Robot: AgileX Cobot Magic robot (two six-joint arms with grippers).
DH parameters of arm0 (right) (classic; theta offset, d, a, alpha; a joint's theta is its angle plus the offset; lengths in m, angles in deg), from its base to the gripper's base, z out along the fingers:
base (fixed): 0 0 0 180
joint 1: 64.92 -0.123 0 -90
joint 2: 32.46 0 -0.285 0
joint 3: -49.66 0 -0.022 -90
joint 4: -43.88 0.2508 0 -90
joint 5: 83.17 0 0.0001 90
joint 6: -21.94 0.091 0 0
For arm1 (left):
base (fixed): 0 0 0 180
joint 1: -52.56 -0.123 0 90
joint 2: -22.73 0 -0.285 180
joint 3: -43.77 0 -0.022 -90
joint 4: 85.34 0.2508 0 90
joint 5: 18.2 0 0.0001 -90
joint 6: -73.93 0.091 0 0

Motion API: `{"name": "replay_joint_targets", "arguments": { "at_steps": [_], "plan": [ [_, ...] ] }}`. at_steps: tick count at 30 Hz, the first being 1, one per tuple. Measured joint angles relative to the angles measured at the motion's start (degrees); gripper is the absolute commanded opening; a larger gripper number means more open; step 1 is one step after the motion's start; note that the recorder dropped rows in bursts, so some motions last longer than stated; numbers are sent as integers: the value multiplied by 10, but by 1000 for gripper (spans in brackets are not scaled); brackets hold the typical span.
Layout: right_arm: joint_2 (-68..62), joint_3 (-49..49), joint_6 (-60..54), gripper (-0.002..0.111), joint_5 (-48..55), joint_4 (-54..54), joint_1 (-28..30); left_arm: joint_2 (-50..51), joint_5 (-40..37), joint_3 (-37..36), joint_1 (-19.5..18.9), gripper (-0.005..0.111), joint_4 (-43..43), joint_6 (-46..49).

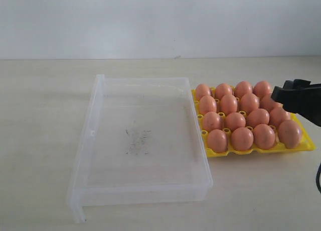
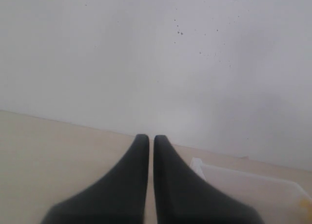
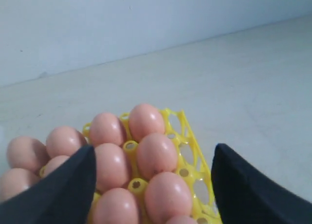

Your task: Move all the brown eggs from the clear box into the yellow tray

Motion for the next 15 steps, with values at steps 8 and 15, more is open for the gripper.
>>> {"name": "replay_joint_targets", "arguments": {
  "at_steps": [8,15],
  "plan": [
    [87,-34,28,1,-18,-101,-58,0,0,0,0,4,0,0],
    [128,-114,23,1,-95,-109,-112,0,0,0,0,4,0,0]
  ]
}}
